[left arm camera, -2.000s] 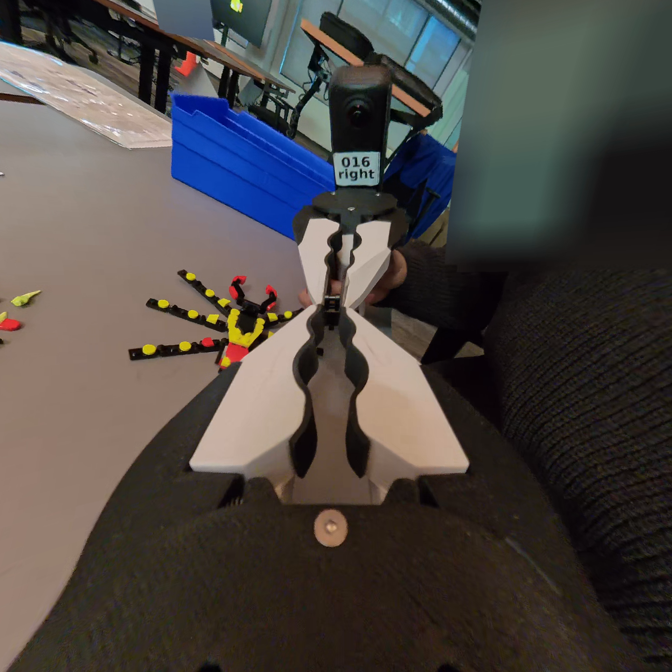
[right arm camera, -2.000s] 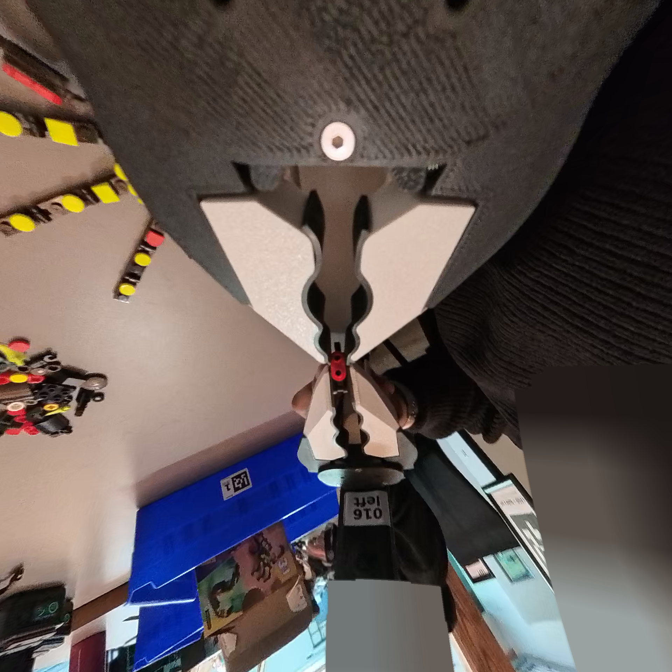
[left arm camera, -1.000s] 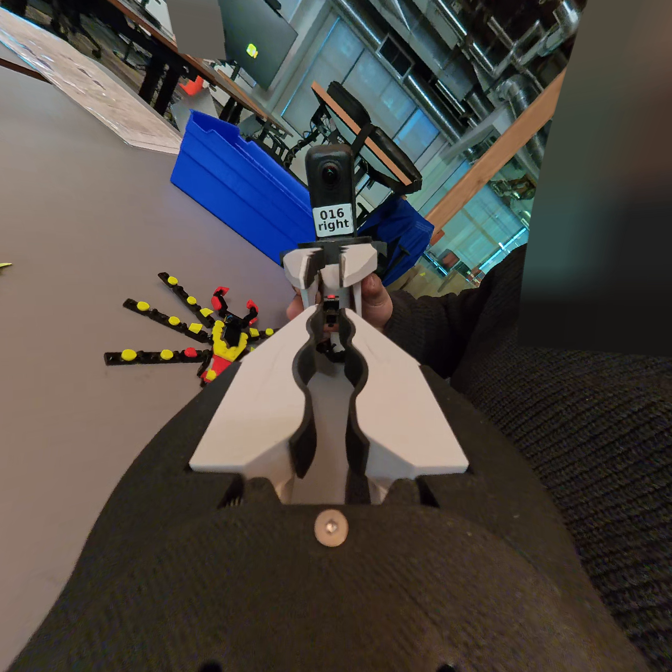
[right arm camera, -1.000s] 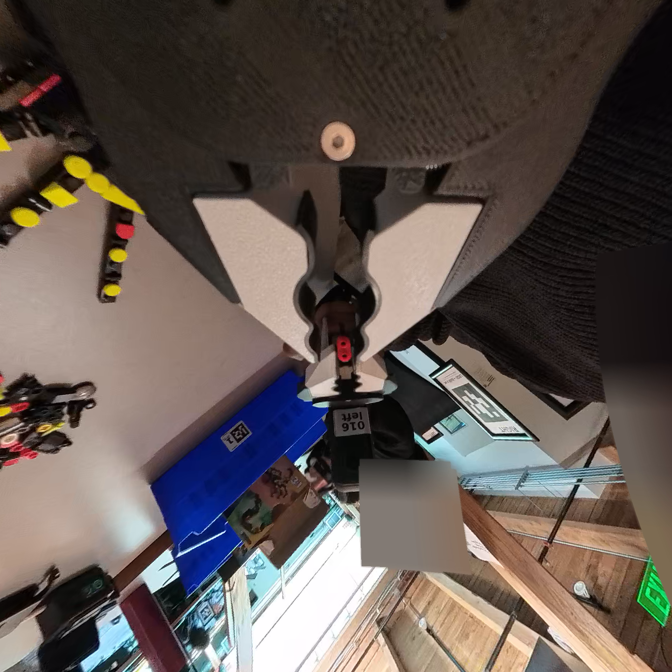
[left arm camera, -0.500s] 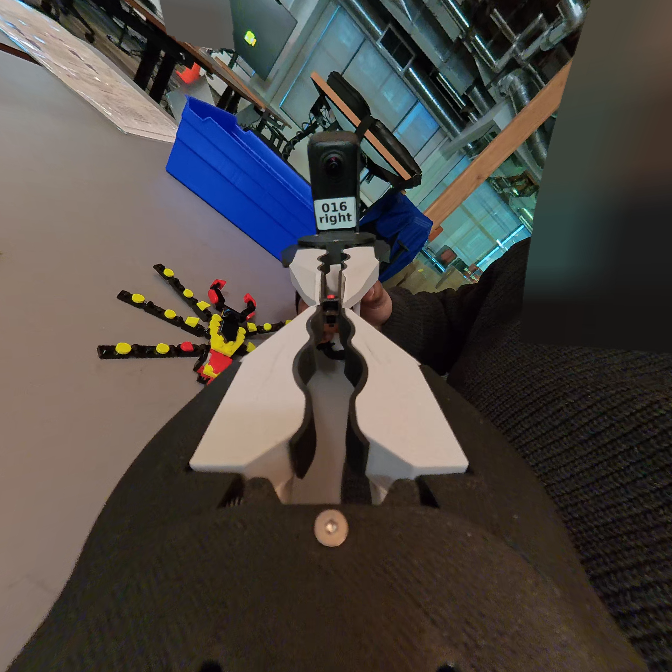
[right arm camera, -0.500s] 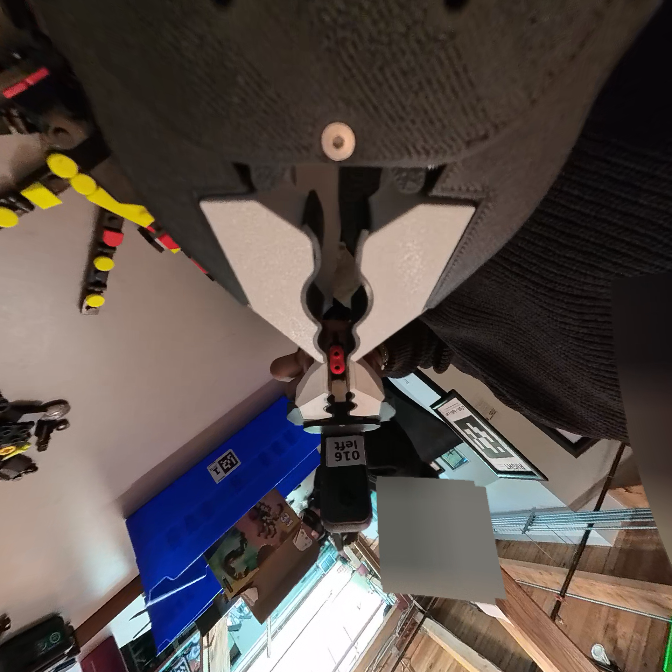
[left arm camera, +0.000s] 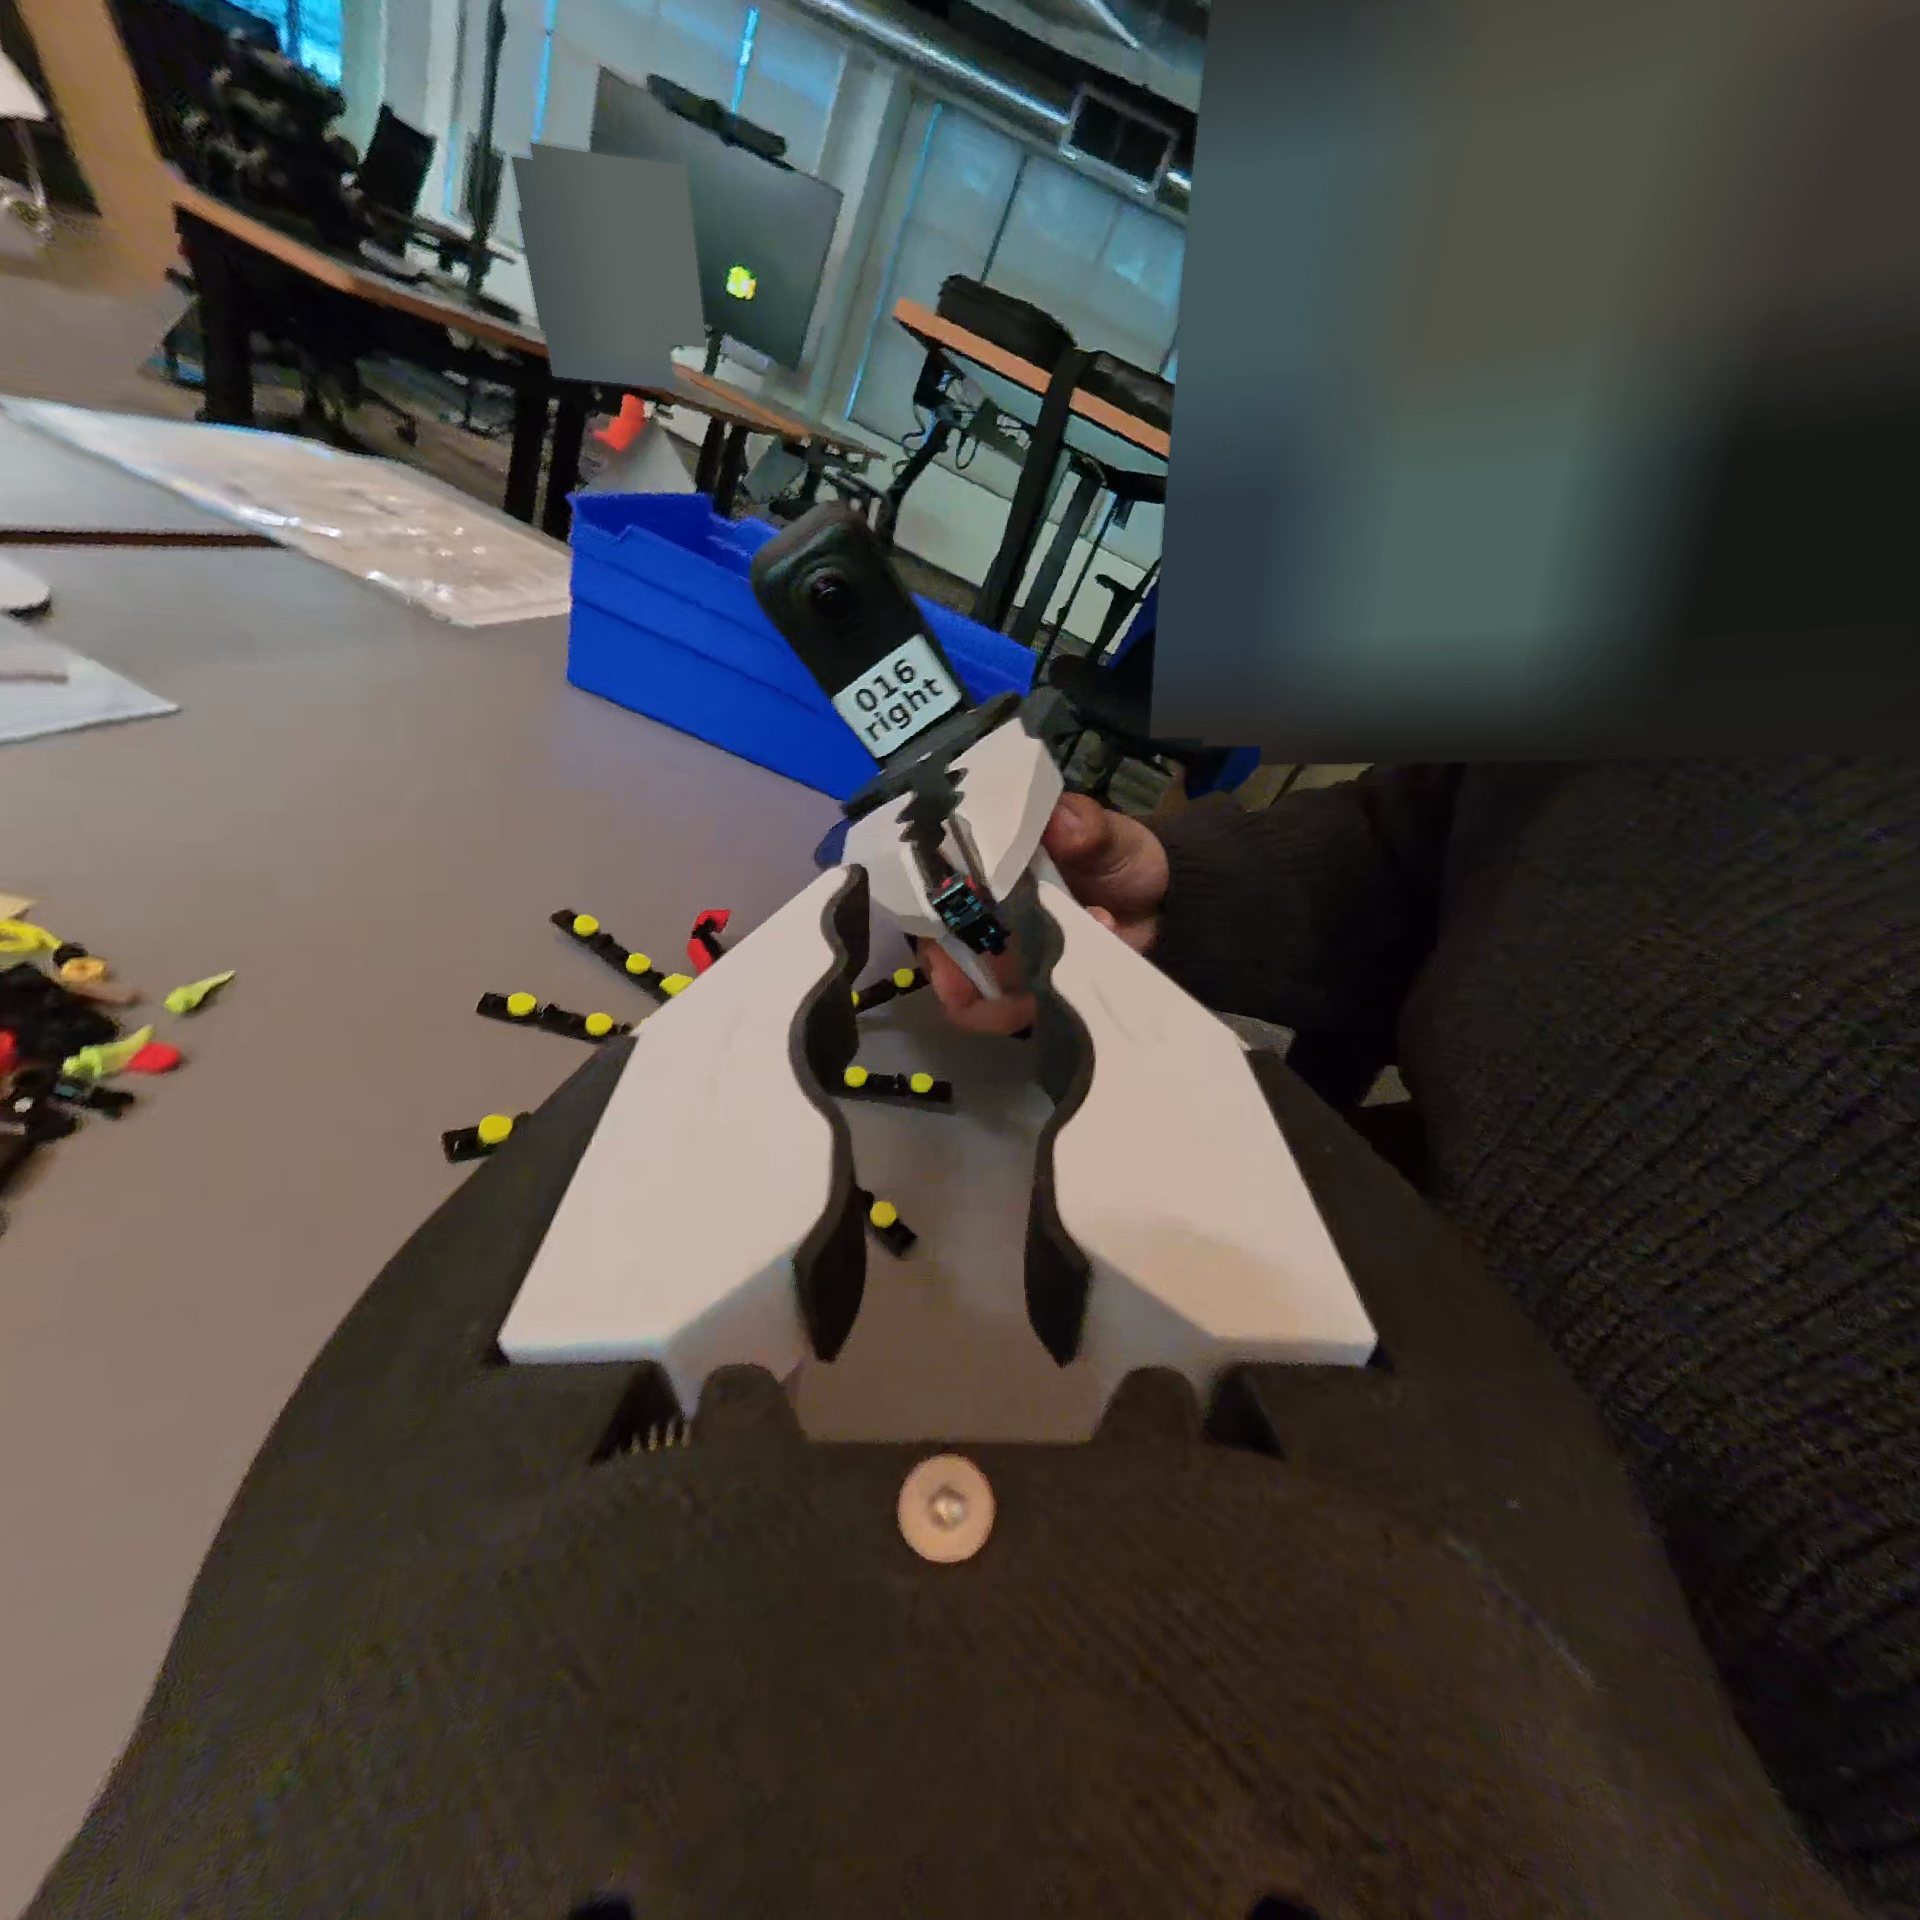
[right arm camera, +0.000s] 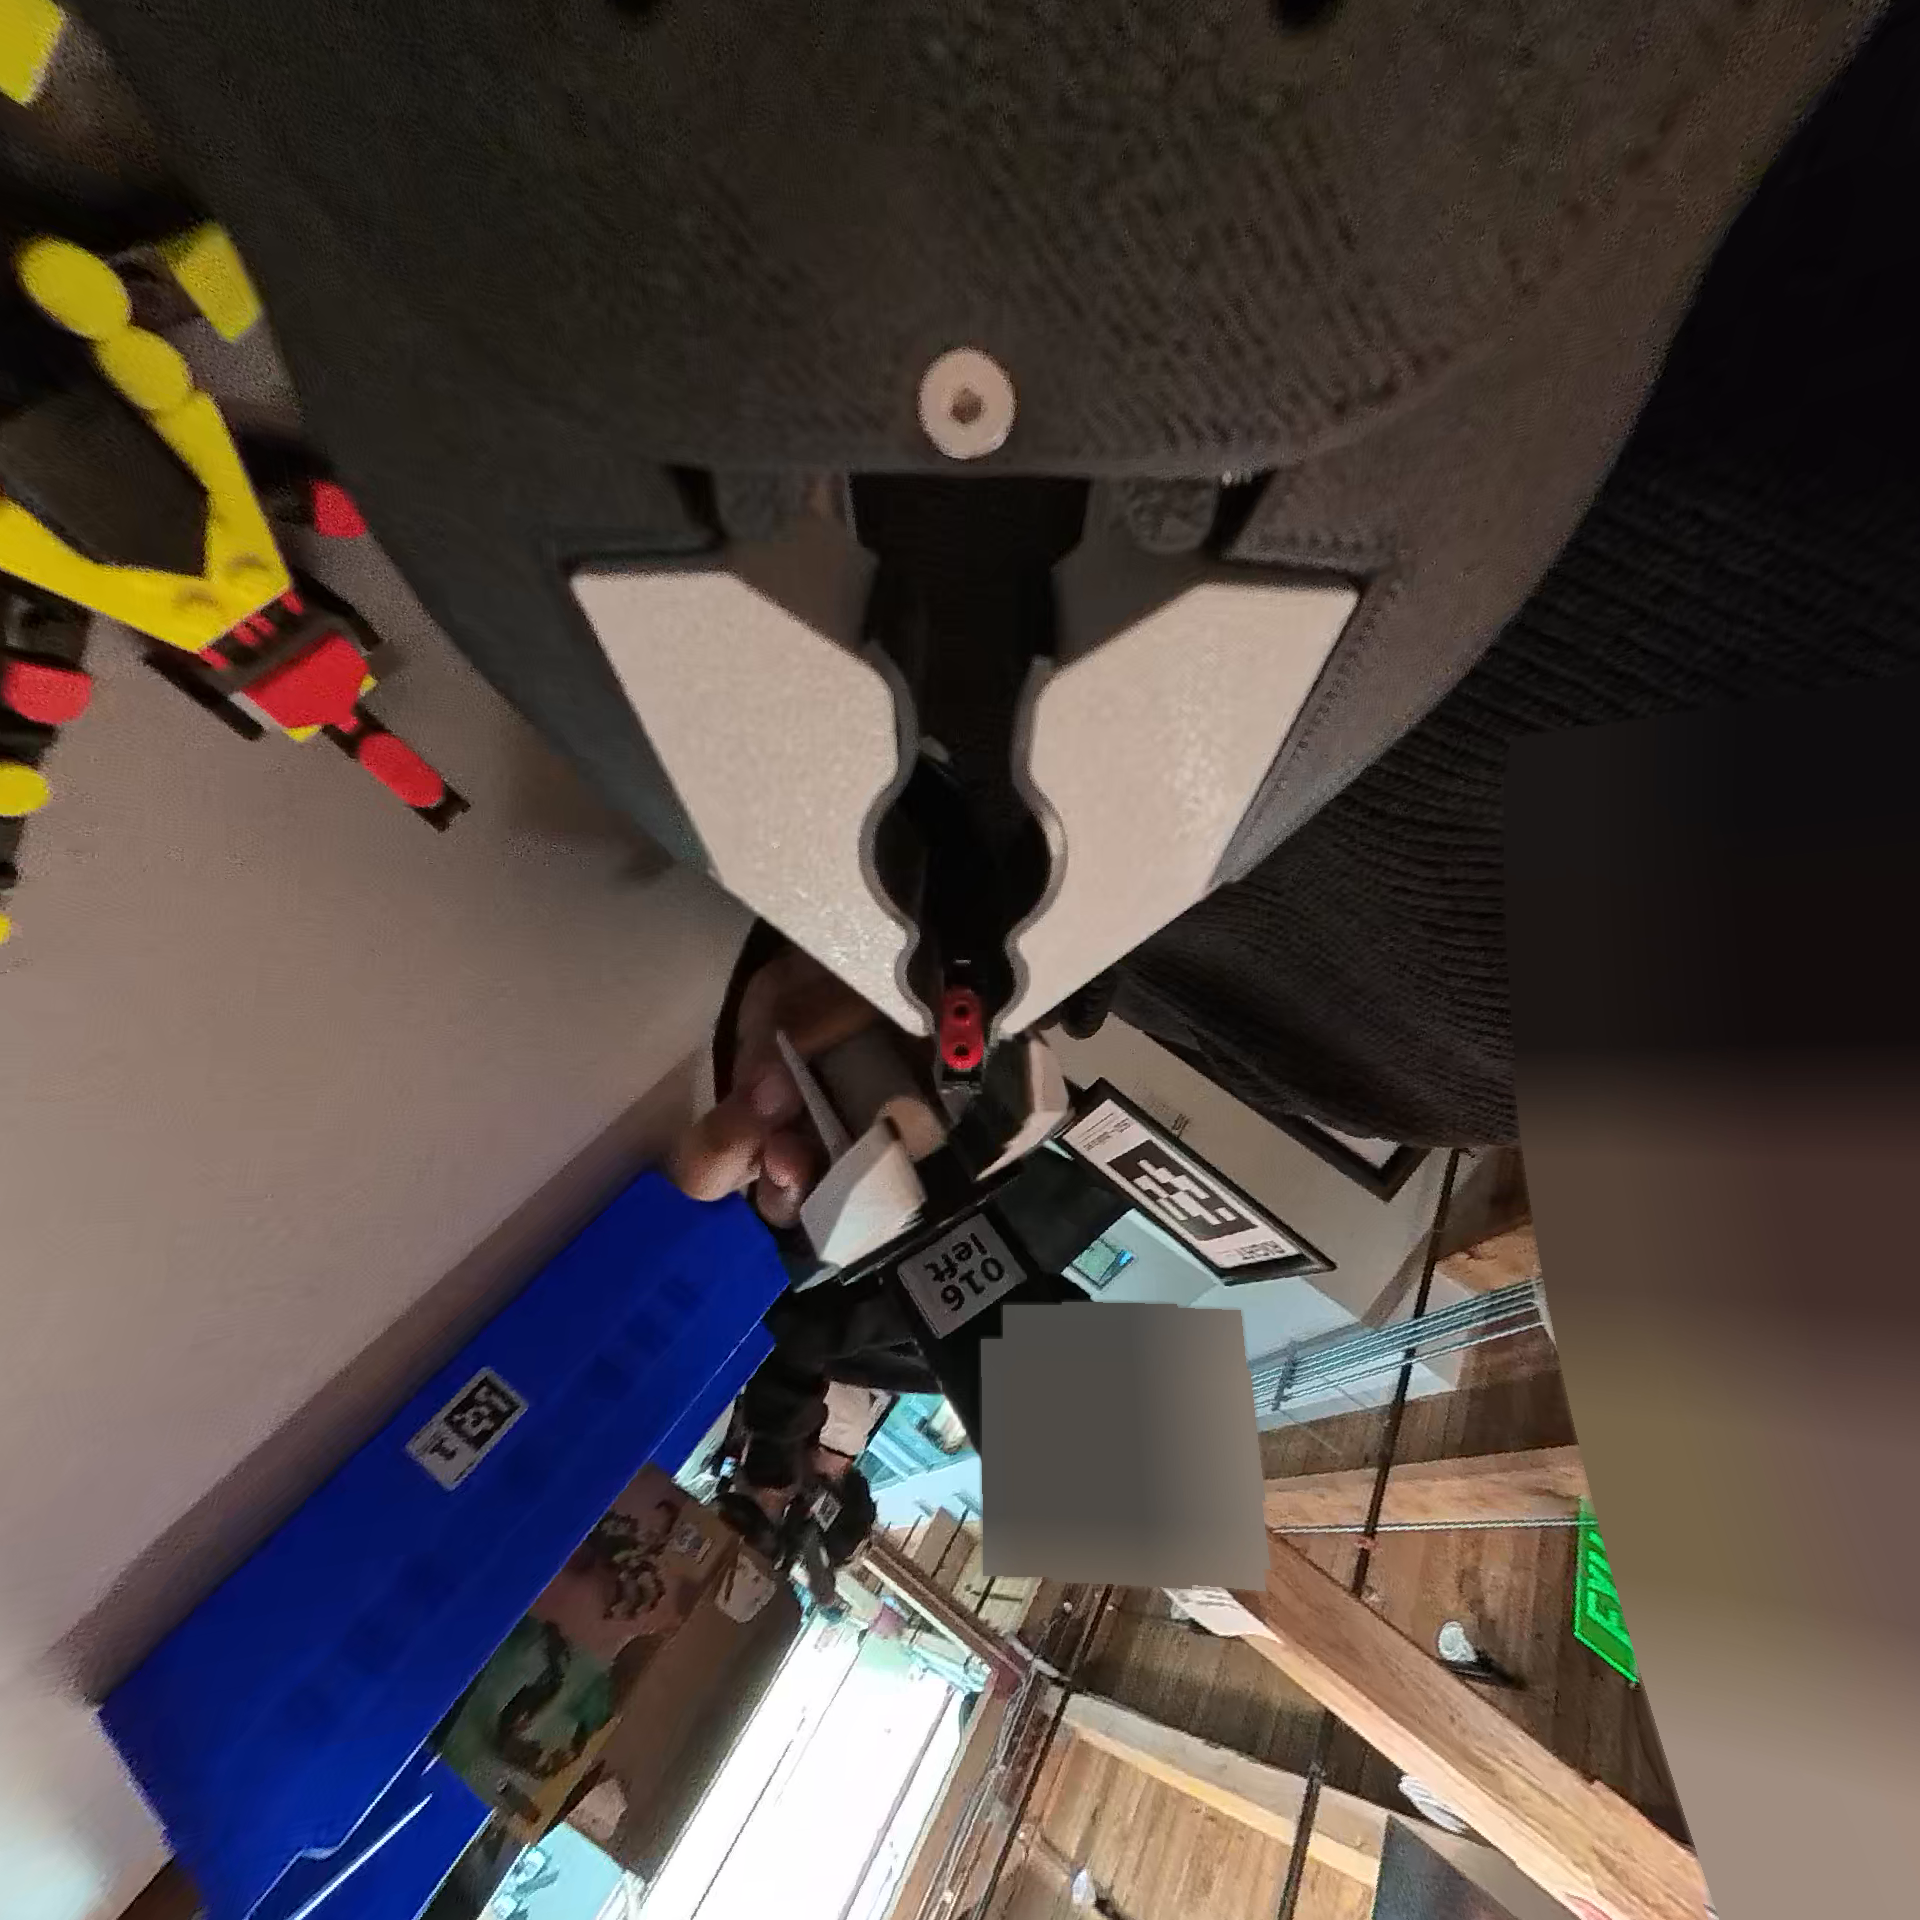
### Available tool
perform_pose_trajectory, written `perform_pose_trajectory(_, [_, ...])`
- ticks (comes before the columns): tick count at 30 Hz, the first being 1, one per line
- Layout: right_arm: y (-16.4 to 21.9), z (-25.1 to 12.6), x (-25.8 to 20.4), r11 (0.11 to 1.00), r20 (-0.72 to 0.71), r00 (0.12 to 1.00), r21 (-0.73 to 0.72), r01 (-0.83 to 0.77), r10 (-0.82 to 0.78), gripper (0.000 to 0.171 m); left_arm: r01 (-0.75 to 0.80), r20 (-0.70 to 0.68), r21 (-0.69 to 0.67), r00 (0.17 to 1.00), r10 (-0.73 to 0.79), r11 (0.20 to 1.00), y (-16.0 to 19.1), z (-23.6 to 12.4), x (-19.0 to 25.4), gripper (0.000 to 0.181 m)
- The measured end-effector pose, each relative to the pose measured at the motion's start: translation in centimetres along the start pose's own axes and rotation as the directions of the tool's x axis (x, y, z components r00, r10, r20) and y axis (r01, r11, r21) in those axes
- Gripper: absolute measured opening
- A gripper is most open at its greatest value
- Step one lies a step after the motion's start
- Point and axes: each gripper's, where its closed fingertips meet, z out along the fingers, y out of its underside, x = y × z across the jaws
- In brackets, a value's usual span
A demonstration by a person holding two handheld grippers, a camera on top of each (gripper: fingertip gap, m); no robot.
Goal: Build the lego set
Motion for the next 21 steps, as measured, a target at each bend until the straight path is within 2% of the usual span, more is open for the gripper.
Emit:
perform_pose_trajectory(4, [0.3, 0.1, -0.3, 1.000, 0.020, 1.000, -0.018, -0.003, 0.003, 0.007, -0.057, -0.019, 0.003, 0.998, 0.057, 0.998, 0.0, 0.0, 0.8, 0.011])
perform_pose_trajectory(7, [0.2, 0.1, -0.3, 1.000, 0.018, 1.000, -0.011, 0.001, -0.001, 0.007, -0.061, -0.011, 0.010, 0.998, 0.061, 0.998, -0.1, -0.1, 0.7, 0.008])
perform_pose_trajectory(10, [-0.4, -0.1, -0.1, 0.999, -0.022, 0.998, 0.019, 0.051, -0.050, 0.007, 0.088, -0.031, 0.028, 0.996, -0.087, 0.996, -0.1, -0.2, 0.0, 0.008])
perform_pose_trajectory(12, [-0.8, -0.3, -0.1, 0.991, -0.062, 0.990, 0.030, 0.127, -0.125, 0.007, 0.252, -0.112, 0.034, 0.962, -0.247, 0.967, -0.3, -0.3, -0.1, 0.012])
perform_pose_trajectory(14, [-1.1, -0.4, -0.3, 0.977, -0.100, 0.973, 0.025, 0.209, -0.206, 0.007, 0.357, -0.180, 0.044, 0.922, -0.344, 0.933, -0.7, -0.5, 0.0, 0.014])
perform_pose_trajectory(17, [-1.3, -0.5, -0.3, 0.957, -0.143, 0.948, 0.017, 0.290, -0.284, 0.007, 0.364, -0.169, 0.034, 0.920, -0.354, 0.931, -0.4, -0.3, -0.1, 0.014])
perform_pose_trajectory(21, [-1.1, -0.4, -0.2, 0.955, -0.148, 0.945, 0.010, 0.296, -0.291, 0.007, 0.346, -0.155, 0.014, 0.928, -0.340, 0.938, 0.0, 0.0, 0.0, 0.017])
